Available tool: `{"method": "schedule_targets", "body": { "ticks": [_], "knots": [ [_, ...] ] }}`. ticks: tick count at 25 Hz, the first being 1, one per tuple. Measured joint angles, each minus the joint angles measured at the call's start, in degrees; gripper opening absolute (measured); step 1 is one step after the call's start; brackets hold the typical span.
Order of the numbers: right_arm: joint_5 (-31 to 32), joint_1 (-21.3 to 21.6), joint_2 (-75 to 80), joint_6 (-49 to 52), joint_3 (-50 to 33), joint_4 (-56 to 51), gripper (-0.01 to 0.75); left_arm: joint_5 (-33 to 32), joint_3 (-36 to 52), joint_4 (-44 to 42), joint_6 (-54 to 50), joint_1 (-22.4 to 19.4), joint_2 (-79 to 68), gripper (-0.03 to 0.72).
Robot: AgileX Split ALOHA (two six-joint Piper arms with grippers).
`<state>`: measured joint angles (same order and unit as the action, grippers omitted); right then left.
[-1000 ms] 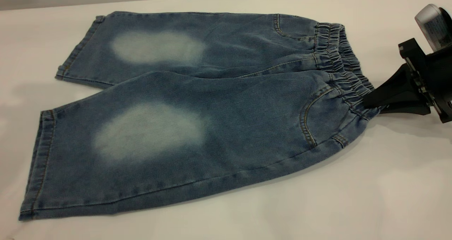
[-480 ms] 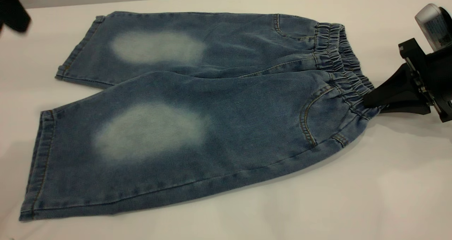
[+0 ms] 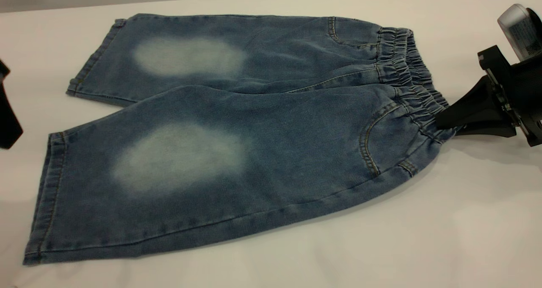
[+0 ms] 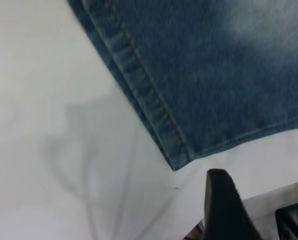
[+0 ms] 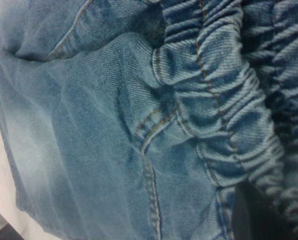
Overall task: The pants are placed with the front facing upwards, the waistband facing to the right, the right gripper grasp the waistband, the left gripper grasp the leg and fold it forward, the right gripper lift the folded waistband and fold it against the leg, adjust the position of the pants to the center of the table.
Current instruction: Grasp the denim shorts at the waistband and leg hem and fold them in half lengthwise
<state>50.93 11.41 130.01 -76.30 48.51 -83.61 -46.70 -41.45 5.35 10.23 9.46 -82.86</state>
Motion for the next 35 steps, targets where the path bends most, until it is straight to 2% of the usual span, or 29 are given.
{"method": "schedule_targets", "body": {
  "ticks": [7, 12, 20, 28, 35],
  "knots": [
    [0.12, 0.0, 0.0, -0.56, 0.0, -0.04, 0.035, 4.02, 0.11, 1.16, -0.73, 0.0, 0.0, 0.353],
    [0.12, 0.0, 0.0, -0.81, 0.0, -0.04, 0.035, 3.89, 1.66, 0.74, 5.23, 0.0, -0.43, 0.365],
    [0.23, 0.0, 0.0, -0.96, 0.0, -0.22, 0.035, 6.0, 4.4, 1.16, 6.33, 0.0, -5.83, 0.444],
    [0.23, 0.0, 0.0, -1.41, 0.0, -0.29, 0.039, 10.81, 4.4, 2.3, 6.28, 0.0, -13.16, 0.453],
    [0.23, 0.0, 0.0, -1.41, 0.0, -0.29, 0.041, 8.12, 4.4, 2.15, 6.28, 0.0, -18.18, 0.453]
  ]
}}
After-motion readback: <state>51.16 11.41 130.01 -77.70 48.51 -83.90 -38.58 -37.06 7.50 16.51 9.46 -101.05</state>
